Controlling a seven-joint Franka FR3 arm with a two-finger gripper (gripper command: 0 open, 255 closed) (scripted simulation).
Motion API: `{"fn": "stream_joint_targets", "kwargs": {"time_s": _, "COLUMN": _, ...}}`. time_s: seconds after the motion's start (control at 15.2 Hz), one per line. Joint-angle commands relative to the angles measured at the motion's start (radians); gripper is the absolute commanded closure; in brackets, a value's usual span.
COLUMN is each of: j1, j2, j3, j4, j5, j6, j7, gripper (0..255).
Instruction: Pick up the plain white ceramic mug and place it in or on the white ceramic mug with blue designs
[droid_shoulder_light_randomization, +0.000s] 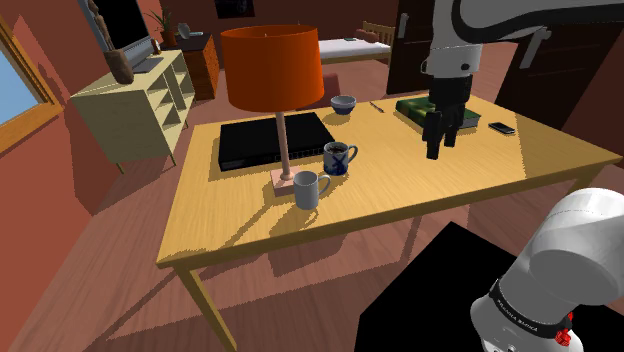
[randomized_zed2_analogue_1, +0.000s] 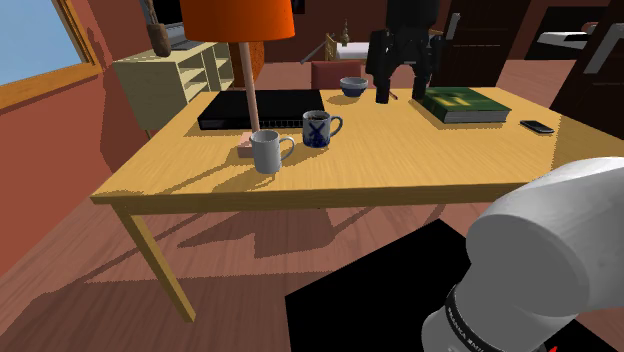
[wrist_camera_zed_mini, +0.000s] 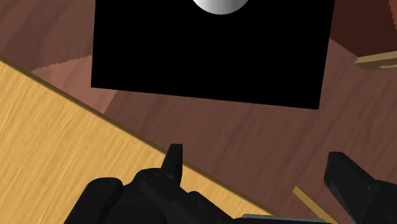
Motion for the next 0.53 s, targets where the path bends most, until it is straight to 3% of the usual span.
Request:
{"fn": "stream_joint_targets", "kwargs": {"time_s": 0.0, "j1": 0.000, "j2": 0.000, "j3": 0.000, "j4": 0.000, "j5": 0.000, "j6": 0.000, "j7": 0.000, "gripper": 0}}
{"fn": "stream_joint_targets", "kwargs": {"time_s": 0.46, "j1": 0.028, "j2": 0.215, "j3": 0.104, "j4": 0.060, "j5": 0.065, "j6": 0.167, "j7": 0.146, "gripper": 0}}
